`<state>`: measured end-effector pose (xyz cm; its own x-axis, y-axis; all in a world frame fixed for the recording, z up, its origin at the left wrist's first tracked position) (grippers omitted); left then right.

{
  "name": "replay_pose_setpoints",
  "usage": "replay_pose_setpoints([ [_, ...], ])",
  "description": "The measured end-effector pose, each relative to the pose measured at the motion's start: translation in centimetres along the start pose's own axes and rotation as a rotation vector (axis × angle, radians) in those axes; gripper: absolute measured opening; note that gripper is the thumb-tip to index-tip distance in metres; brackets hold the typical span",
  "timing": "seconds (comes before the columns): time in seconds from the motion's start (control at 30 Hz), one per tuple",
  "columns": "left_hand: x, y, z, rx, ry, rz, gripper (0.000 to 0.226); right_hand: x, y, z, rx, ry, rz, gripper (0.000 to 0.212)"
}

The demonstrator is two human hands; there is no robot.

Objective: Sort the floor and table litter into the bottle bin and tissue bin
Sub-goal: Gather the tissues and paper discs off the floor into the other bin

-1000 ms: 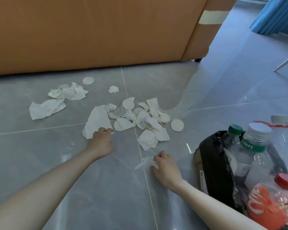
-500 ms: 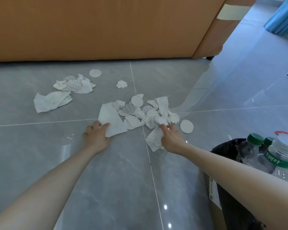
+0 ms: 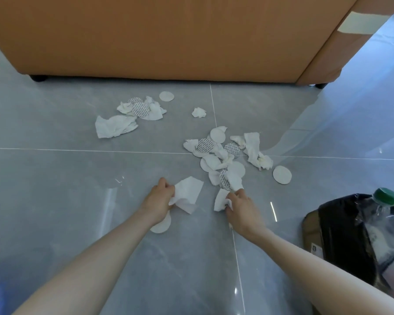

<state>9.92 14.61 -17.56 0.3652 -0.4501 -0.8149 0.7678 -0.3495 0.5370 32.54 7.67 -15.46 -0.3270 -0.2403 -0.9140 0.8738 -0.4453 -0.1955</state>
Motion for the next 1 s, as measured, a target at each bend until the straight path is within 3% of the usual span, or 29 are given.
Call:
replay_pose_setpoints([
  [0.13,-1.6,0.2,2.3,-0.086,0.077,0.113,0.01,-0.8,-2.2,1.6,-0.016,0.04,-0.258,0.017],
  [0.23,-3.1,0.5,3.7,-0.169,0.199,0.262,0.028,-1.9,-4.4,2.9,-0.025,0.091,-0.412,0.012],
  [0.3,-4.6,1.0,4.5,-0.199,0.288,0.351,0.017,-2.9,-6.0,3.8,-0.035,0.131,-0.526,0.009],
  [0.5,-11.4,3.1,7.4,-0.159,0.59,0.542,0.02,-7.4,-11.5,6.7,-0.055,0.125,-0.898,0.016],
  [0.6,-14.8,4.0,9.6,-0.096,0.716,0.553,0.011,-9.8,-14.1,8.4,-0.091,0.034,-1.058,0.005],
  [0.77,-19.7,3.8,14.3,-0.066,0.845,0.412,0.011,-12.9,-19.8,12.3,-0.197,-0.181,-1.222,0.014],
  [0.87,-22.2,2.6,18.0,-0.108,0.911,0.352,0.018,-13.8,-23.8,15.0,-0.313,-0.402,-1.32,0.012],
  [1.0,-25.1,0.4,23.7,-0.172,0.966,0.243,0.011,-14.0,-29.0,18.3,-0.364,-0.793,-1.519,0.015],
])
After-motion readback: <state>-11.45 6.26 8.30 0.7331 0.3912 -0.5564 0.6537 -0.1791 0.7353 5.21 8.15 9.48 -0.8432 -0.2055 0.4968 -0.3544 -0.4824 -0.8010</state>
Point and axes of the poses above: each hand's wrist, its own z-axis away from the middle knuckle, its own x-axis out of the palm, y = z × x, the point moved 1 cm from there along -z, towards the middle knuckle, and after that the axes turned 11 degrees about x, right-handed, at the moved point
